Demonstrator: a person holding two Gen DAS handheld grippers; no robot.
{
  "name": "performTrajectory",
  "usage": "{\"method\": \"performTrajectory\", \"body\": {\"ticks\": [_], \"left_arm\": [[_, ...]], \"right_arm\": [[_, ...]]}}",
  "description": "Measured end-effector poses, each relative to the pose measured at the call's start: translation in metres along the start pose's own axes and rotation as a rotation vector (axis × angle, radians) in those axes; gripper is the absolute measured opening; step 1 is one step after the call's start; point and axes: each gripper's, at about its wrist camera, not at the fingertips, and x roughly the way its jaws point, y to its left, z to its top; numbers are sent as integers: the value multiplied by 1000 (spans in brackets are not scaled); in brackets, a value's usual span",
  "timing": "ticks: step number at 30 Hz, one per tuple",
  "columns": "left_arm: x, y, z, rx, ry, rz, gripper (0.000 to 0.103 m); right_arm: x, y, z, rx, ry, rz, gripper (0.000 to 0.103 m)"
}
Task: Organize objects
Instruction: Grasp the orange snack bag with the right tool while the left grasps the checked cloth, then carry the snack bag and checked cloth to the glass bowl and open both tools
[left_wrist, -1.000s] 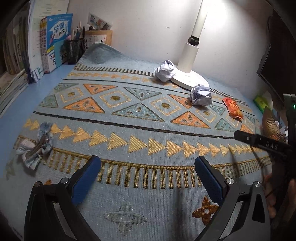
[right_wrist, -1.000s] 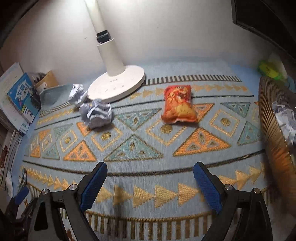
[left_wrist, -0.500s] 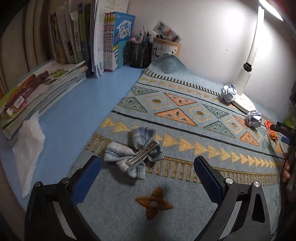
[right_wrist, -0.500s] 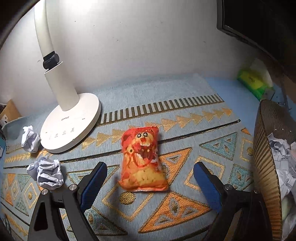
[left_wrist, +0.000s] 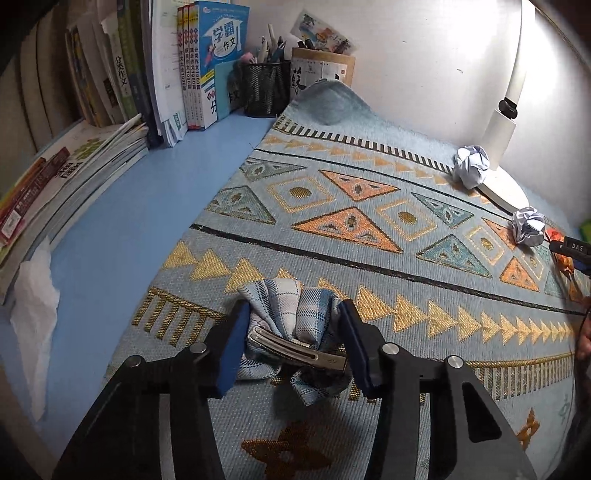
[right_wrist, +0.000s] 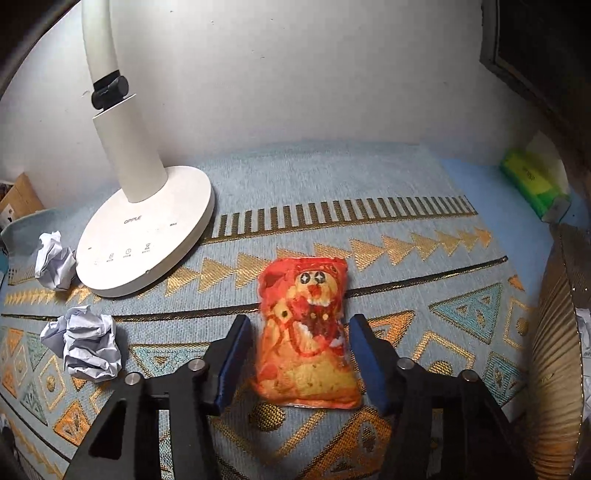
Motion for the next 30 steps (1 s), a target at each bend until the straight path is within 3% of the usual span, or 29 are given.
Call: {"method": "performTrajectory", "body": {"ticks": [2, 6, 15, 23, 28, 30], "left_arm": [[0, -3, 1, 10, -3, -3, 42], [-2, -10, 4, 20, -2, -58, 30], [-23, -40, -6, 102, -35, -168, 17], [-45, -60, -25, 151, -60, -360, 15], [-50, -82, -36, 239, -72, -376, 15], [-47, -88, -39, 279, -68, -346, 15]], "right_arm": [[-4, 2, -3, -11, -11, -2, 38], [-14, 7, -14, -28, -3, 69, 37], [-55, 7, -65, -8, 33, 140, 36], [-103, 25, -119, -79, 43, 251, 36], [-118, 45, -140, -137, 29, 259, 36], [-117, 48, -145, -141, 25, 257, 36]]}}
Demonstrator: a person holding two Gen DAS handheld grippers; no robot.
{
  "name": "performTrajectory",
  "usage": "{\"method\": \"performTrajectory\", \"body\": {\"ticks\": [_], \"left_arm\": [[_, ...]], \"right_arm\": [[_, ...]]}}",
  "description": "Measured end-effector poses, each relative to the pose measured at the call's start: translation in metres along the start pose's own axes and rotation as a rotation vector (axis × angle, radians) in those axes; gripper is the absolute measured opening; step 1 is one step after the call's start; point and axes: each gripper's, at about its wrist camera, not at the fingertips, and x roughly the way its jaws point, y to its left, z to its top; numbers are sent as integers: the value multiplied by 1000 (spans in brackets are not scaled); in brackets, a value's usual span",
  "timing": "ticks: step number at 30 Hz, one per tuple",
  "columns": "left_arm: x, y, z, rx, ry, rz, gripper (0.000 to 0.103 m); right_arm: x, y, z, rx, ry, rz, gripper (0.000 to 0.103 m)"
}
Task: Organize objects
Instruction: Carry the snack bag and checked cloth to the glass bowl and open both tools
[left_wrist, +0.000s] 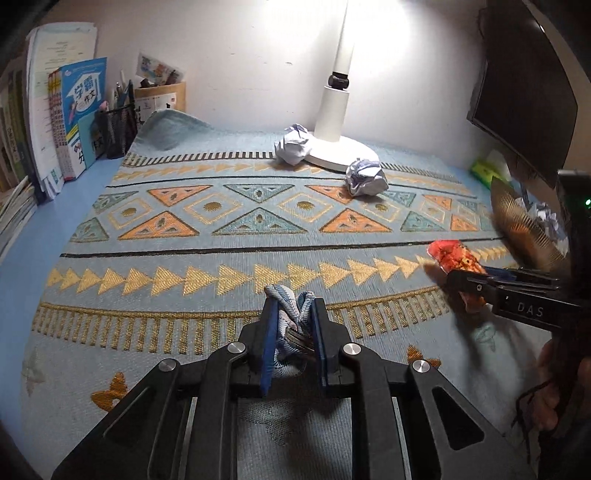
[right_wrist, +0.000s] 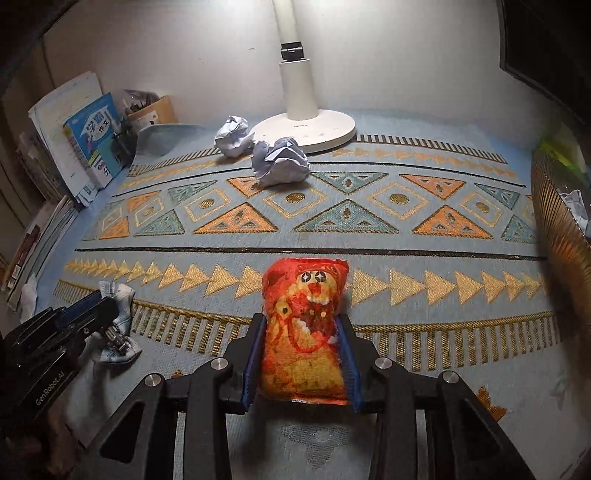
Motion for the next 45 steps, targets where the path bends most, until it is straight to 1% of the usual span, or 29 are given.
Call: {"method": "performTrajectory", "body": {"ticks": [1, 2, 4, 5, 6, 7, 8, 9, 10, 11, 12, 13, 15, 16, 18, 20, 21, 22, 23, 25, 26, 27, 29, 30, 32, 34, 37, 40, 45], "left_arm": [[0, -2, 0, 10, 1, 13, 15], [-1, -2, 0, 15, -5, 17, 18], [2, -2, 0, 22, 14, 24, 30], [3, -1, -1, 20, 28, 17, 34], [1, 0, -1, 16, 30, 8, 34], [-1, 1, -2, 14, 24, 0, 34], [-3, 1, -4, 15, 23, -7, 37], [-4, 1, -6, 15, 33, -8, 45], [-5, 2, -9, 13, 45, -5, 51], [-6, 2, -11, 8, 53, 4, 66], [-9, 2, -13, 4, 49, 9, 76], [-11, 1, -15, 3, 40, 4, 78], [-11, -2, -18, 7, 42, 5, 78], [-9, -4, -19, 9, 49, 21, 78], [-3, -9, -19, 22, 74, 49, 78], [-3, -11, -19, 34, 70, 64, 77], [-3, -11, -18, 29, 70, 65, 75], [-2, -10, -18, 21, 70, 57, 72], [0, -10, -17, 11, 79, 47, 64], [2, -11, -15, 5, 82, 49, 55], [3, -13, -13, 10, 82, 43, 50], [3, -16, -13, 20, 79, 43, 44], [1, -19, -13, 44, 70, 43, 40], [0, -21, -14, 51, 65, 47, 39], [-4, -24, -12, 49, 48, 30, 39], [-12, -32, -7, 57, 20, 7, 39], [-25, -58, 8, 115, -30, -2, 39], [-34, -88, 27, 155, -77, -49, 39], [-42, -145, 57, 200, -140, -136, 39]], "right_arm": [[1, 1, -1, -3, 5, -2, 36], [2, 1, -3, -1, 12, -1, 36], [3, 0, -6, 12, 17, 3, 37], [2, 0, -7, 8, 19, 2, 38], [1, 1, -8, 4, 26, 4, 39], [1, 1, -8, 3, 29, 6, 42], [0, 1, -9, 9, 30, 11, 49], [0, 1, -10, 17, 31, 21, 55], [-1, 2, -11, 21, 28, 31, 64], [-1, 4, -13, 22, 23, 33, 65], [-1, 6, -14, 16, 21, 19, 65], [-1, 9, -14, 6, 17, 1, 65], [1, 12, -14, 3, 19, -21, 65], [1, 13, -13, 2, 22, -25, 65], [2, 11, -12, 9, 21, -22, 65], [1, 9, -11, 21, 16, -15, 64], [2, 9, -11, 23, 13, -16, 65], [2, 9, -11, 22, 11, -21, 62], [2, 10, -11, 18, 8, -30, 51], [2, 13, -11, -3, 2, -58, 41], [2, 13, -11, -7, 2, -65, 38], [1, 12, -11, -4, 2, -58, 37], [-3, 7, -11, 14, -6, -20, 35], [-6, 4, -12, 26, -12, 9, 35], [-18, -1, -13, 41, -42, 44, 35], [-34, -8, -12, 45, -84, 43, 35], [-59, -23, -10, 72, -132, 43, 35], [-86, -43, -6, 100, -184, 23, 35], [-130, -84, 3, 160, -253, -56, 35]]}}
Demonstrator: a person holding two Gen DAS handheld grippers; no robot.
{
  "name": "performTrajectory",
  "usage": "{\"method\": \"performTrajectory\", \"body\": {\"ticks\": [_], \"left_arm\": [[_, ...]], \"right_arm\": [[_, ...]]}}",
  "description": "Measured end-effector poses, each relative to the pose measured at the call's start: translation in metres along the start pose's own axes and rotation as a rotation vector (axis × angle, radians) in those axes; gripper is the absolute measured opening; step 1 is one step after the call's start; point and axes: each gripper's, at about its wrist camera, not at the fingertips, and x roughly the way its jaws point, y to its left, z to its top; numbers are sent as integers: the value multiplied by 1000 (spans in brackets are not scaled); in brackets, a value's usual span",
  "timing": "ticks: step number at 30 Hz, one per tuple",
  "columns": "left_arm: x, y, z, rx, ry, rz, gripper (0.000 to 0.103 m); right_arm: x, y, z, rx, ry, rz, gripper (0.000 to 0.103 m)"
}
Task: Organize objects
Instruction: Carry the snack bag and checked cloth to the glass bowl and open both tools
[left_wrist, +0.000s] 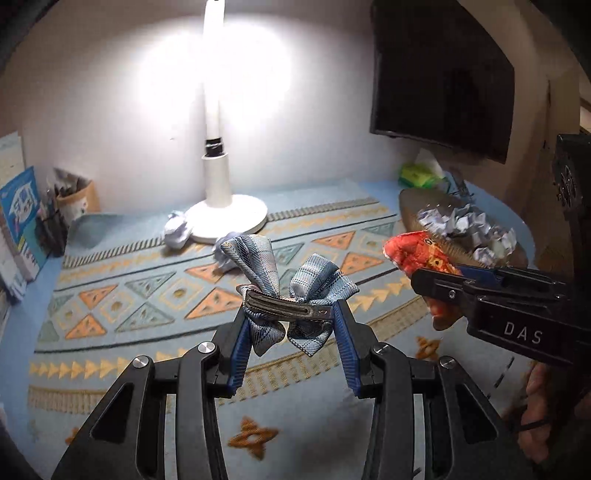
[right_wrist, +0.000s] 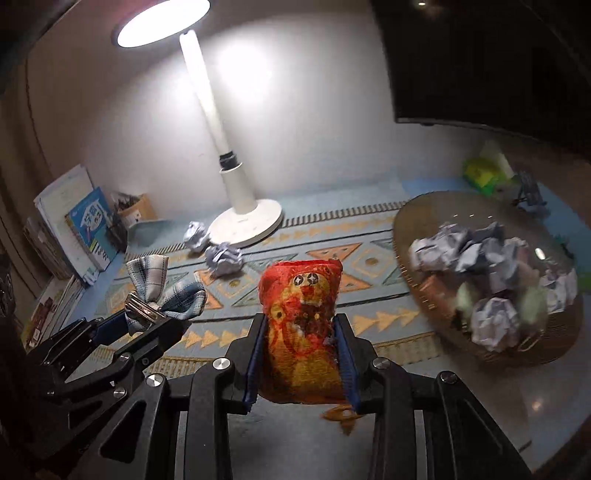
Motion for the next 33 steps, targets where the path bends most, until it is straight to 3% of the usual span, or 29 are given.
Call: {"method": "performTrajectory", "body": {"ticks": [10, 14, 21, 24, 25, 26, 28, 33], "left_arm": [[34, -114, 79, 133, -82, -181, 39], [66, -146, 99, 129, -66, -241, 39], [110, -175, 108, 132, -42, -265, 41], [120, -176, 107, 100, -52, -251, 54], [122, -175, 107, 89, -54, -250, 73], [124, -173, 106, 81, -48, -250, 82], [120, -167, 102, 64, -60, -283, 86], [104, -151, 90, 53, -58, -267, 86]], "right_arm": [[-62, -114, 64, 128, -189, -240, 35], [-59, -154, 79, 183, -181, -301, 35], [-35, -193, 87, 263, -127, -289, 37], [-21, -209, 83, 319, -54, -290, 43], [-21, -212, 80, 332, -55, -280, 43], [-20, -214, 77, 337, -59, -269, 43], [-23, -213, 72, 341, -61, -262, 43], [-31, -197, 67, 333, -63, -214, 43]]}}
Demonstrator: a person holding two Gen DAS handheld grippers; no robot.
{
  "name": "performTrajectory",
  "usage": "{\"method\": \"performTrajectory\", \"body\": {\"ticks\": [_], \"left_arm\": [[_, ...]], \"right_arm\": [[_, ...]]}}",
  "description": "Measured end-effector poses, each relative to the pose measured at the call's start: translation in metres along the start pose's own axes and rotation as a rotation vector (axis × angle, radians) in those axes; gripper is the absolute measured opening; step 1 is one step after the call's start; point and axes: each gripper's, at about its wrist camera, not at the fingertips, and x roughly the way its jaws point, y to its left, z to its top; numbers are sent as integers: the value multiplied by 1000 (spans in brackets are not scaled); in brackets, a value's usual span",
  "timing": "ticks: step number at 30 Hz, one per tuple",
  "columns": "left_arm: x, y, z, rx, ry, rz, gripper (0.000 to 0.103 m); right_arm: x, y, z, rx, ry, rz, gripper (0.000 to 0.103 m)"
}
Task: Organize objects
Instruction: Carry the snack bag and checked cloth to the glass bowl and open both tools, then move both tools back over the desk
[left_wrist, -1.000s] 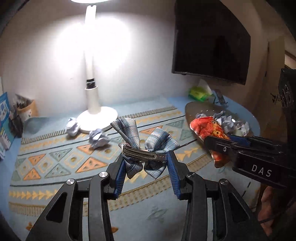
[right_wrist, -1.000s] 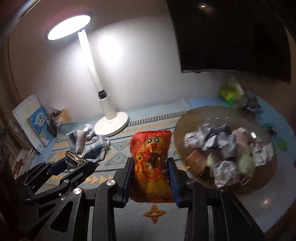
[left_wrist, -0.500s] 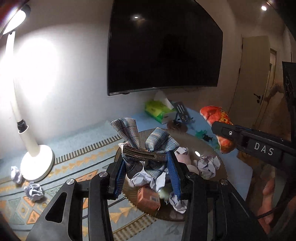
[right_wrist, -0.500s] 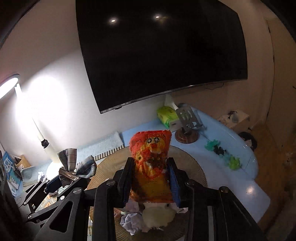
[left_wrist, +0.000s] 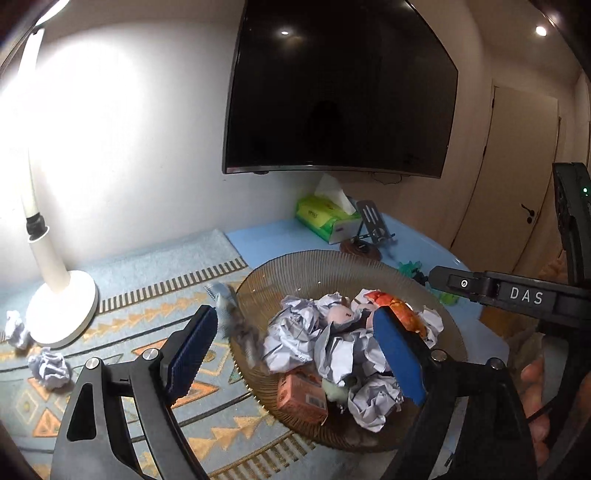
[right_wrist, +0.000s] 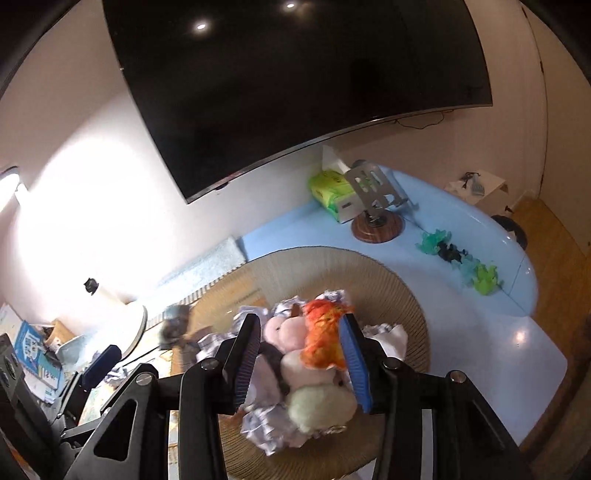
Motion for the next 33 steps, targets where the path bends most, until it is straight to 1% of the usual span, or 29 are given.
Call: {"method": "performTrajectory", "body": {"ticks": [3, 5, 7, 9, 11, 12, 13, 14, 15, 16, 17, 18, 20, 23, 26, 28, 30, 33], "left_arm": [[-21, 15, -8, -35, -13, 11, 86], [-39, 27, -14, -57, -29, 27, 86], [-59, 41, -20, -83, -52, 55, 86], [-80, 57, -27, -106, -75, 84, 86], [-97, 74, -35, -124, -91, 133, 86], [-105, 83, -41, -130, -94, 164, 87], [-113, 92, -47, -133, -93, 200, 89], [-118, 102, -55, -136, -89, 250, 96], [-123, 111, -64, -136, -83, 318, 102], [-127, 120, -74, -130, -83, 392, 102], [-129, 130, -84, -119, -80, 450, 102], [-130, 139, -94, -111, -63, 489, 102], [-128, 161, -111, -123, -11, 538, 102], [-130, 190, -134, -157, 24, 580, 102], [-128, 208, -145, -172, 51, 620, 102], [-128, 214, -150, -187, 48, 622, 102], [-124, 219, -151, -205, 76, 603, 102], [-118, 225, -154, -230, 123, 606, 102]], "right_arm": [[-13, 20, -7, -39, -16, 40, 46], [-24, 39, -12, -79, -33, 71, 59], [-35, 59, -19, -116, -59, 109, 64], [-41, 81, -28, -159, -72, 158, 64], [-42, 105, -40, -193, -61, 197, 65], [-39, 116, -47, -206, -50, 218, 67], [-33, 126, -56, -214, -36, 234, 80], [-25, 137, -66, -218, -18, 242, 90], [-16, 146, -77, -218, 3, 250, 91], [-7, 157, -90, -226, 25, 266, 91], [3, 168, -103, -242, 47, 280, 91], [14, 179, -114, -265, 69, 278, 91], [31, 199, -134, -312, 91, 259, 91], [54, 213, -153, -349, 72, 215, 91], [70, 219, -164, -384, 70, 184, 91], [76, 220, -169, -390, 79, 197, 91], [82, 221, -176, -384, 85, 197, 91], [85, 229, -181, -423, 92, 145, 91]]}}
